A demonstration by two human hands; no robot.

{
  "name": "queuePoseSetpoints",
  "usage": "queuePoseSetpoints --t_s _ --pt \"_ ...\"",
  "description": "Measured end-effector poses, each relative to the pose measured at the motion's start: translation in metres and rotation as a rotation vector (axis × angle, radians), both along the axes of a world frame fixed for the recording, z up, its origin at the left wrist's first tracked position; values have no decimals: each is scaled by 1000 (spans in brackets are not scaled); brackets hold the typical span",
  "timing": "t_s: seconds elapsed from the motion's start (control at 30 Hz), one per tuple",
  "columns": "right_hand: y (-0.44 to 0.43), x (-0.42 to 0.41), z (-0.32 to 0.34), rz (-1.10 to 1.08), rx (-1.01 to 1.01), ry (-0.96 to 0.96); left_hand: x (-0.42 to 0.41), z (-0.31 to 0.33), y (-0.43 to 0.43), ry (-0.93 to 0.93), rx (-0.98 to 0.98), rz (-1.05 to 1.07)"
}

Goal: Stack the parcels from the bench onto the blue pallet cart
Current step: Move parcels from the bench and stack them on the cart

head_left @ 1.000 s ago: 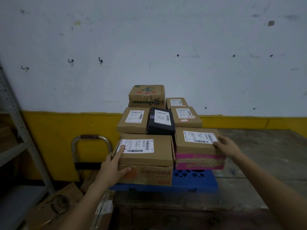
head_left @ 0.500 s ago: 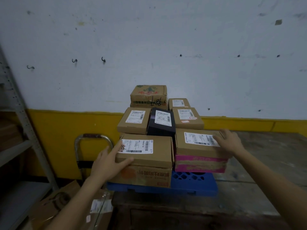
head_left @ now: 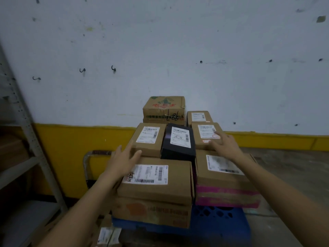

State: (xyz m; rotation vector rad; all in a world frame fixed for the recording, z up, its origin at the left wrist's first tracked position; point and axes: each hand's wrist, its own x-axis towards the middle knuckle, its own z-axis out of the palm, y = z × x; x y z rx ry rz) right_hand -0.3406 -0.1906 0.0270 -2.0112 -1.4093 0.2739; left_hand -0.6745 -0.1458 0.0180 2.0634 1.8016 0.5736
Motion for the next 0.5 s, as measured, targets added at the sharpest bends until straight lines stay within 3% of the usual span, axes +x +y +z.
queuePoseSetpoints --t_s 0.23,0.5 --pt "36 41 9 -169 -52 47 -15 0 81 -45 -68 -78" --pt "67 58 1 -120 -103 231 13 -3 129 -182 -94 -272"
